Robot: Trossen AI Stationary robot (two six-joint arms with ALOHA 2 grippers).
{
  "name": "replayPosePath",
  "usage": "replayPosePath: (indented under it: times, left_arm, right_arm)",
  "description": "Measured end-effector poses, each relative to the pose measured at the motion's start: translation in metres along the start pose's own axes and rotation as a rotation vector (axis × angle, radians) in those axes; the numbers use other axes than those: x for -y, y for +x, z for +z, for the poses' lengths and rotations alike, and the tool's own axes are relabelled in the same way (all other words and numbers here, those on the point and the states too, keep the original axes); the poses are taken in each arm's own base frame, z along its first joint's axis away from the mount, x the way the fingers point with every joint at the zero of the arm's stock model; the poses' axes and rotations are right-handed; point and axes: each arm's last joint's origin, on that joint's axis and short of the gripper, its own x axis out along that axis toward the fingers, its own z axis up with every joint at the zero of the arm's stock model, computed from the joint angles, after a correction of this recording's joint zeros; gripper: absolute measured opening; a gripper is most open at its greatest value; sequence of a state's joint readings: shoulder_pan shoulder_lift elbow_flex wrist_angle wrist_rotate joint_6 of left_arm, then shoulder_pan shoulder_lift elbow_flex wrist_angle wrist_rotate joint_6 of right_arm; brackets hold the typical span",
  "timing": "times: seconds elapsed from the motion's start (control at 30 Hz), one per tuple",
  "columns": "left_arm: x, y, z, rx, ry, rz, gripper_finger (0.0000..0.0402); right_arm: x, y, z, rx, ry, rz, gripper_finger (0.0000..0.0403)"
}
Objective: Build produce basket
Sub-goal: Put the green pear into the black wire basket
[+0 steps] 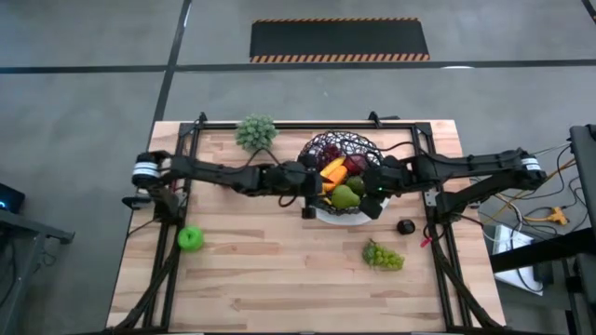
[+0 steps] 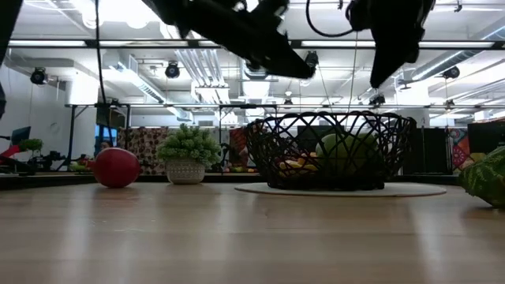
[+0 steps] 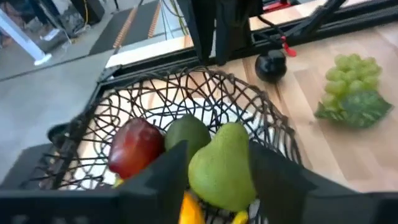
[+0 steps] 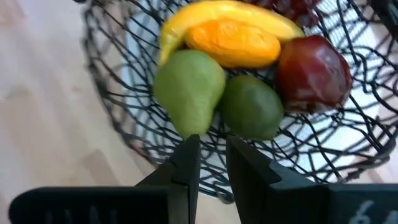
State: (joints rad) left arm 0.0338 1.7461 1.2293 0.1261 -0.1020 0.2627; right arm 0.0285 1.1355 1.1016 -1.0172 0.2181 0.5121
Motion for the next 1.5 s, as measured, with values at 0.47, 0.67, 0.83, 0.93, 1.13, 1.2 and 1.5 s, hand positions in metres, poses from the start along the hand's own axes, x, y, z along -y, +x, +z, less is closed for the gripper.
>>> replayPosePath:
  times: [0.47,0.67,0.83,0.93,1.13,1.2,1.5]
  left_arm:
    - [-0.001,0.05,-0.017,-0.03,-0.136,-0.031,0.0002]
    - [-0.004,0.061,-0.029,-0.042,-0.149,-0.02,0.0001]
    - [-0.005,0.067,-0.037,-0.049,-0.169,-0.018,0.0001]
    - [-0.008,0.067,-0.036,-0.038,-0.172,-0.011,0.0001]
    - [-0.011,0.067,-0.039,-0.041,-0.178,-0.003,0.0001]
    - [-0.011,0.068,-0.039,-0.04,-0.183,-0.003,0.0001]
    - [-0.009,0.068,-0.043,-0.037,-0.203,-0.018,0.0001]
  right_arm:
    - [0.023,0.037,-0.013,-0.082,0.072,-0.044,0.0065]
    - [0.029,0.054,-0.013,-0.063,0.096,0.042,0.0065]
    - [0.035,0.065,-0.016,-0.078,0.12,0.072,0.0065]
    - [0.039,0.07,-0.02,-0.096,0.131,0.058,0.0065]
    - [0.042,0.074,-0.022,-0.094,0.141,0.054,0.0065]
    - [0.042,0.075,-0.022,-0.085,0.139,0.059,0.0065]
    - [0.041,0.075,-0.02,-0.061,0.143,0.071,0.0065]
